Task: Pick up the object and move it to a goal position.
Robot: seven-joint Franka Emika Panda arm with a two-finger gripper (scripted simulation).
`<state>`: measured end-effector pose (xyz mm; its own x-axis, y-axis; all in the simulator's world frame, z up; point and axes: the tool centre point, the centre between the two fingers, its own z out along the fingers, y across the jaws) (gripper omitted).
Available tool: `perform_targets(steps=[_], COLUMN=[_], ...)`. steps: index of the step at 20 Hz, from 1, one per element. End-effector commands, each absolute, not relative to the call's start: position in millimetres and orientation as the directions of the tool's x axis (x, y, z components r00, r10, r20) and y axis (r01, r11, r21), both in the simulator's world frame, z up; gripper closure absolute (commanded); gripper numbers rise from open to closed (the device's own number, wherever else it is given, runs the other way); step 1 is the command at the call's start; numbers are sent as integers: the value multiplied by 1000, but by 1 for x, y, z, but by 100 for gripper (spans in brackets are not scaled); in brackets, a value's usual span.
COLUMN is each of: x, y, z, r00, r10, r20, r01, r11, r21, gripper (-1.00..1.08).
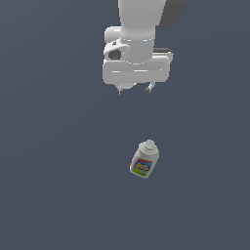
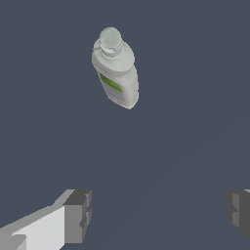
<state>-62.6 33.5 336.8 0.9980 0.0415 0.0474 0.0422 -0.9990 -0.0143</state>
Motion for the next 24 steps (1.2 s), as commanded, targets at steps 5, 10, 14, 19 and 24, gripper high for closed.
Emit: perform_targets(steps=[5, 10, 14, 19, 24], x=[-63, -59, -51, -37, -17], y=[34, 35, 36, 40, 45], z=[336, 336, 336, 334, 331], r00=[998, 997, 993, 981, 952], r10=[41, 64, 108, 191, 304], r20=[47, 46, 44, 40, 33], r01=[41, 65, 108, 191, 304], r11=[-999, -998, -994, -982, -953], r21=[-15, -12, -8, 0, 8], gripper=[-92, -92, -92, -92, -92])
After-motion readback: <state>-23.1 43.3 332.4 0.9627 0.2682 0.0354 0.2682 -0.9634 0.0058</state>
